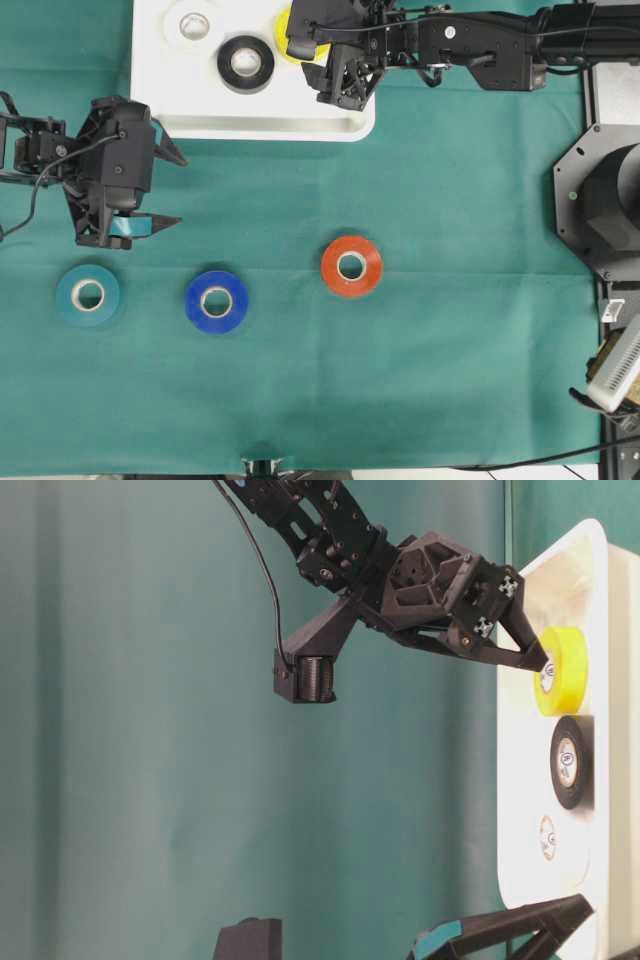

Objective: Put the tape alternately from left to right into the white case.
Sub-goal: 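Carry the yellow tape into the tray beside the black tape, then release the yellow tape and move the right gripper over the red tape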

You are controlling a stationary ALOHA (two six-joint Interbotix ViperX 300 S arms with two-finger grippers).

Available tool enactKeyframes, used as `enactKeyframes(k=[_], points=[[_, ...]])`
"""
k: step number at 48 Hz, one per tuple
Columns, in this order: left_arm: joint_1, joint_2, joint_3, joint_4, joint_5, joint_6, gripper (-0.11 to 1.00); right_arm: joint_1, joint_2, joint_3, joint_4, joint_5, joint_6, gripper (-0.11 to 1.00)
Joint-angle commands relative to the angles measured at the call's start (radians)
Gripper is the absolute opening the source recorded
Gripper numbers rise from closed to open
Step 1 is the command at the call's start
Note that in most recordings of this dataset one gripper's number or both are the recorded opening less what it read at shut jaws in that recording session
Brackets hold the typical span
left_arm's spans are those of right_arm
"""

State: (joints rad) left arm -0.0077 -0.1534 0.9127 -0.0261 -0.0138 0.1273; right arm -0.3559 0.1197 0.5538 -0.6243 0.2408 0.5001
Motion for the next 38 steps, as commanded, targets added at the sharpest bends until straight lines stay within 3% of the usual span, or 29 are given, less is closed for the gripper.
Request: enactKeyframes(k=[1, 15, 38], points=[[-0.003, -0.011, -0.009, -0.002, -0.008, 0.000, 0.98, 0.000, -0.018, -0.009, -0.003, -0.005, 0.000, 0.85], [-0.003, -0.011, -0.009, -0.002, -0.008, 0.000, 0.98, 0.034, -0.052, 0.009, -0.003, -0.011, 0.000, 0.85], [-0.003, -0.011, -0.009, -0.002, -0.008, 0.000, 0.98, 0.163, -0.133, 0.084, -0.003, -0.029, 0.003, 0.85]])
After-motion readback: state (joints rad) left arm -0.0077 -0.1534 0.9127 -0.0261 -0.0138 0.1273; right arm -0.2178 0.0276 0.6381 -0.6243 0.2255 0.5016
